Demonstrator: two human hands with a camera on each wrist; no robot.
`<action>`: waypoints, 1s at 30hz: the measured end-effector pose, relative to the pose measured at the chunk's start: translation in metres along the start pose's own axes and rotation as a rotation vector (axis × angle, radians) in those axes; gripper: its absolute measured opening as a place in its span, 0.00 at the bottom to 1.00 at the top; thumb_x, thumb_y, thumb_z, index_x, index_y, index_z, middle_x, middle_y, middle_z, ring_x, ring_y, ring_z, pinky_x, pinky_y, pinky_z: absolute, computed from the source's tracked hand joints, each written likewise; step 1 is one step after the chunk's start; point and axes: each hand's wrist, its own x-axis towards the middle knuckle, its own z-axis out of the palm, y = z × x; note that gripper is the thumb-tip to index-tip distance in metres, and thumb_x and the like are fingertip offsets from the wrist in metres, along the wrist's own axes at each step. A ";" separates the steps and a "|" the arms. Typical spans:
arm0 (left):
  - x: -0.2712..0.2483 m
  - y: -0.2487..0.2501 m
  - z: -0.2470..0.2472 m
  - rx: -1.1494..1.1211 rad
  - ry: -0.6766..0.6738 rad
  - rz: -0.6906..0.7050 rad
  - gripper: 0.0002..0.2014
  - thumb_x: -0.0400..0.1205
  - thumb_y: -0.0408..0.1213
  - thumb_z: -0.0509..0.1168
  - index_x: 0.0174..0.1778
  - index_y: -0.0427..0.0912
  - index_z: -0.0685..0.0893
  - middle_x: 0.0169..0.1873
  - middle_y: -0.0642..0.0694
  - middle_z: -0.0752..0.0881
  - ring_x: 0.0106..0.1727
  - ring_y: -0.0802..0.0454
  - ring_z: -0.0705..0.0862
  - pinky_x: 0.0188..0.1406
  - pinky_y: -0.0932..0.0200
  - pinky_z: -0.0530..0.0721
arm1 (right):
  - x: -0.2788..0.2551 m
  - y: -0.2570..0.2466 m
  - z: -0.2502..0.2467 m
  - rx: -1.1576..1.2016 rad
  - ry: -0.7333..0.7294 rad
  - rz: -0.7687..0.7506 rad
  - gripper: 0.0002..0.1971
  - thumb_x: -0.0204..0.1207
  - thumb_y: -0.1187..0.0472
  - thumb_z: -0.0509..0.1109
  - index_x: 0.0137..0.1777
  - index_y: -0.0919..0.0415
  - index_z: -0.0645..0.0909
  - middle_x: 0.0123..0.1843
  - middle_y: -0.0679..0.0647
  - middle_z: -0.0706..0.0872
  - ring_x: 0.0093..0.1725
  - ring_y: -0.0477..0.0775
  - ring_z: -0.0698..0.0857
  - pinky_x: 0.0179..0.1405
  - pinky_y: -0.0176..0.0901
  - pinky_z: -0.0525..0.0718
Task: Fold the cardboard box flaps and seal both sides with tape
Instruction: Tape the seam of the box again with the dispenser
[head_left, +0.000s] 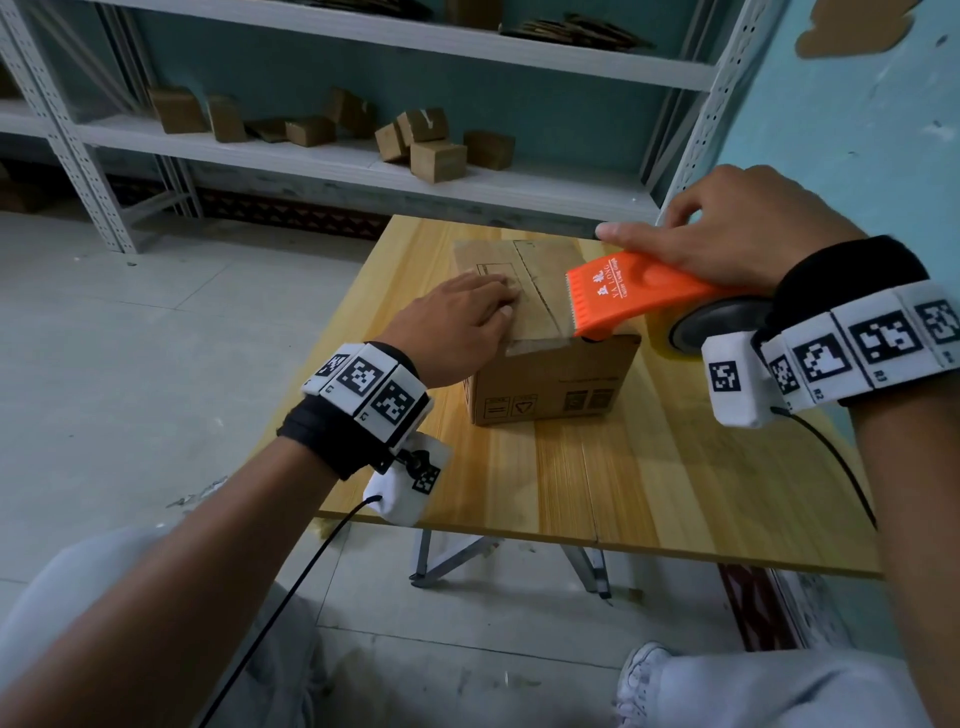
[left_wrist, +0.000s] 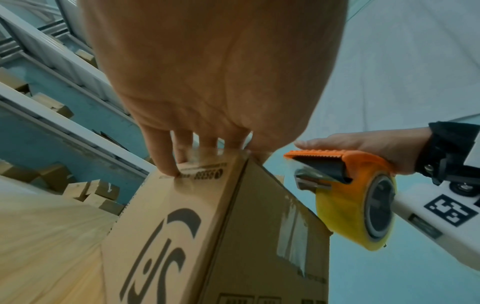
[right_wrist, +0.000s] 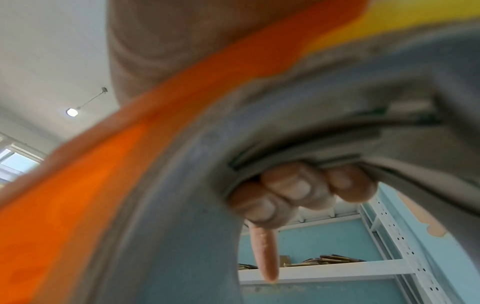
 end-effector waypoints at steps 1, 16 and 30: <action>0.000 0.000 0.000 -0.002 0.000 0.001 0.22 0.89 0.48 0.48 0.81 0.53 0.65 0.82 0.55 0.61 0.84 0.53 0.53 0.80 0.47 0.55 | 0.000 0.001 -0.002 -0.008 0.007 -0.005 0.42 0.62 0.17 0.56 0.43 0.56 0.88 0.45 0.56 0.86 0.40 0.54 0.81 0.41 0.47 0.73; 0.003 -0.014 -0.001 -0.394 0.275 -0.099 0.15 0.88 0.43 0.54 0.68 0.48 0.79 0.67 0.48 0.79 0.65 0.51 0.77 0.61 0.54 0.77 | -0.015 0.006 -0.006 0.183 -0.064 -0.077 0.36 0.57 0.20 0.61 0.41 0.53 0.86 0.40 0.44 0.81 0.39 0.41 0.77 0.42 0.46 0.73; -0.010 -0.019 0.004 -0.417 0.122 -0.327 0.27 0.88 0.53 0.47 0.40 0.41 0.85 0.34 0.49 0.90 0.34 0.52 0.89 0.28 0.59 0.84 | -0.016 -0.004 -0.007 0.233 -0.012 -0.120 0.34 0.60 0.20 0.62 0.39 0.53 0.85 0.40 0.45 0.83 0.40 0.42 0.79 0.41 0.46 0.75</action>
